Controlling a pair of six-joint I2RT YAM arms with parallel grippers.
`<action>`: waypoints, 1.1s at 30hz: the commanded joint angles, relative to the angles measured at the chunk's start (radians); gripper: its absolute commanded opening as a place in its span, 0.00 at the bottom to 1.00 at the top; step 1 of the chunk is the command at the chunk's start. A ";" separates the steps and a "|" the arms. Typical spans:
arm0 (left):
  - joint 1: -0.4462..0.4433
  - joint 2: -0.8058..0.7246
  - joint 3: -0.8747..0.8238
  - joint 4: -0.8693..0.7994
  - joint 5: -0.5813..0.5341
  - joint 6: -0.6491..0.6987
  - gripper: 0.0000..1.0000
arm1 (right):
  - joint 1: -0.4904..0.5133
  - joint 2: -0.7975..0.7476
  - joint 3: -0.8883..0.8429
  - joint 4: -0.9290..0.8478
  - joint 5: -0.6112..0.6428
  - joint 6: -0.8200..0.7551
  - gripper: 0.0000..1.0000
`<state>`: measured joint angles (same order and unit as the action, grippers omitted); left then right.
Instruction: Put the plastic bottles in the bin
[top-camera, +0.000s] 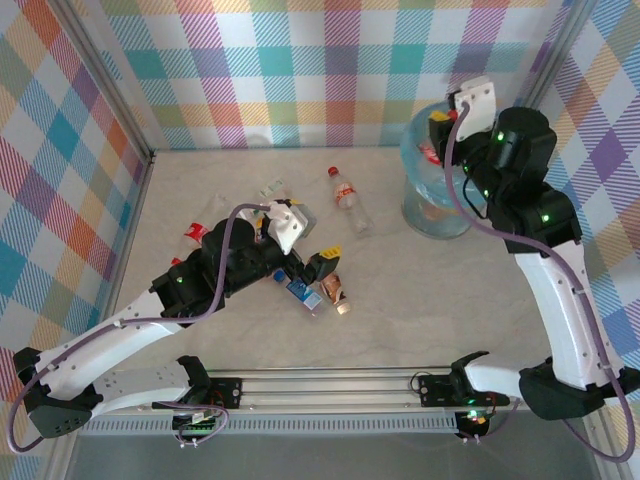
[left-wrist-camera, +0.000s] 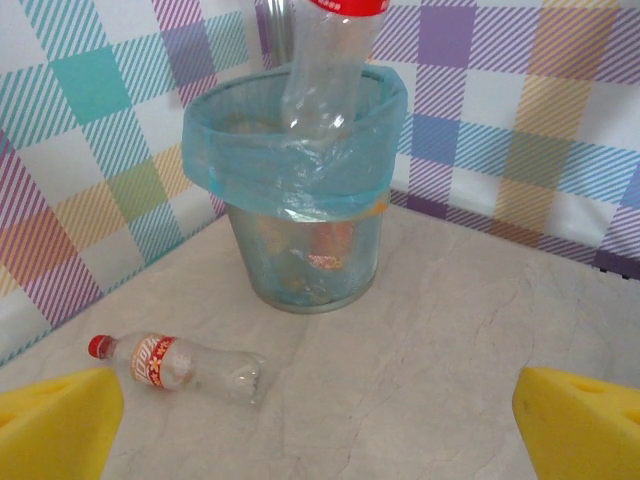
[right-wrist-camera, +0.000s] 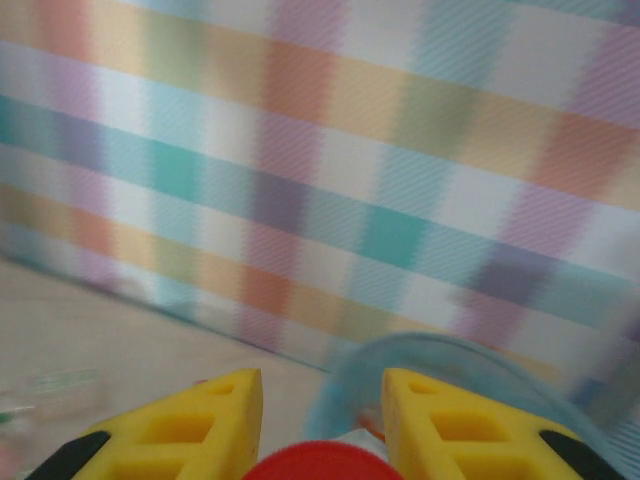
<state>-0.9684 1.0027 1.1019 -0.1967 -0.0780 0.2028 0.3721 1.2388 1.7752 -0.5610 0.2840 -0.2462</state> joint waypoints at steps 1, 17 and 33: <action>-0.006 -0.027 -0.011 0.049 -0.011 -0.004 1.00 | -0.060 0.043 0.018 0.058 0.156 -0.083 0.00; -0.006 -0.024 -0.035 0.049 -0.026 -0.002 1.00 | -0.146 0.220 -0.043 0.009 0.299 -0.004 0.00; -0.006 -0.019 -0.047 0.048 -0.022 0.020 1.00 | -0.210 0.283 -0.134 -0.032 0.238 0.199 0.04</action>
<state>-0.9684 0.9928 1.0531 -0.1799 -0.0982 0.2043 0.1818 1.5082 1.6600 -0.5575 0.5465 -0.1284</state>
